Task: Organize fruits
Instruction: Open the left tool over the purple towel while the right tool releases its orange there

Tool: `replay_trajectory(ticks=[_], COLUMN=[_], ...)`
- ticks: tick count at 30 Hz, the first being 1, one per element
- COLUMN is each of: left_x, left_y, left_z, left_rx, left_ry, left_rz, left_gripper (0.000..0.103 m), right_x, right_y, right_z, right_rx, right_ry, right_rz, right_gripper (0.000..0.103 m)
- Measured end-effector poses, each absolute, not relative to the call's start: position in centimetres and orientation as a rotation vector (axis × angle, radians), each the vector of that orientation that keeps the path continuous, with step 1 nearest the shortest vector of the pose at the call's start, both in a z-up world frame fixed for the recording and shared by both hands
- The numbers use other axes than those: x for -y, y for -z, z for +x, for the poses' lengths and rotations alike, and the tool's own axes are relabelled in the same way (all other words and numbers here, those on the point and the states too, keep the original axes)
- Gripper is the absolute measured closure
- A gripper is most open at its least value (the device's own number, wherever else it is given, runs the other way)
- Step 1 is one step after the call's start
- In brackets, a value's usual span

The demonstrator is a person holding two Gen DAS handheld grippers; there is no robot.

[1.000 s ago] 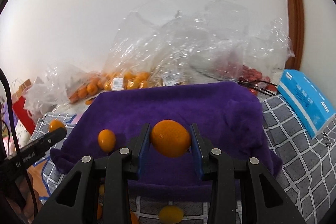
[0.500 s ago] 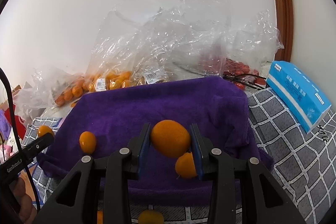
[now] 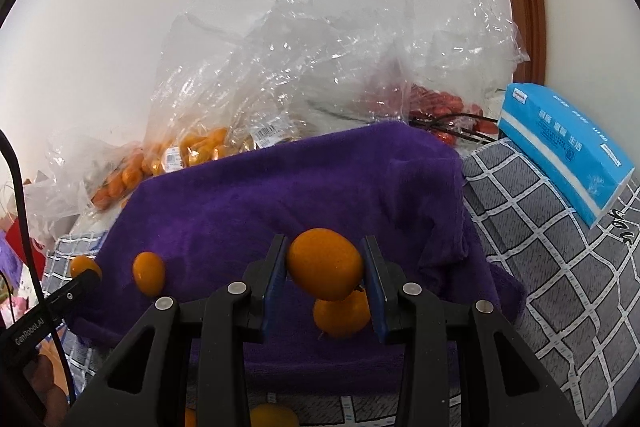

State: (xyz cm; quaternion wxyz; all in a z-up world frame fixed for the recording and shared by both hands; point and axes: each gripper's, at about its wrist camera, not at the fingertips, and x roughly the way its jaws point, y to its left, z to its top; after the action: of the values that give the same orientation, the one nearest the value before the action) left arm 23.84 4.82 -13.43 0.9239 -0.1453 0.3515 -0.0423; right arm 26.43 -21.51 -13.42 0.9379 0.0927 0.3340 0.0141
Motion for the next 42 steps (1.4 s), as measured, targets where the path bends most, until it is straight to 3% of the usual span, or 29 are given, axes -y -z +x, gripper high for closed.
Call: replay_trajectory(ticks=[22,27,31,42], left_x=[-4.4,-4.4,-4.2,-3.9], left_y=[13.7,13.6,13.4,12.7], left_z=[24.0,23.9,23.6,22.8], left_rx=[-0.727,-0.726,-0.712,-0.685], left_ry=[0.09,0.09,0.09,0.076], left_rz=[-0.268,-0.26,-0.253,-0.226], left_gripper=[0.07,0.069,0.057,0.057], right_x=[20.9,20.6,20.2,19.9], right_y=[13.5,13.3,13.0,12.1], right_z=[26.2,25.9,25.6,24.5], right_rx=[-0.685,-0.67,-0.652,-0.605], right_ry=[-0.036,-0.034,-0.042,-0.046], right_rz=[0.159,0.143,0.126,0.133], right_gripper=[0.066,0.058,0.053,0.046])
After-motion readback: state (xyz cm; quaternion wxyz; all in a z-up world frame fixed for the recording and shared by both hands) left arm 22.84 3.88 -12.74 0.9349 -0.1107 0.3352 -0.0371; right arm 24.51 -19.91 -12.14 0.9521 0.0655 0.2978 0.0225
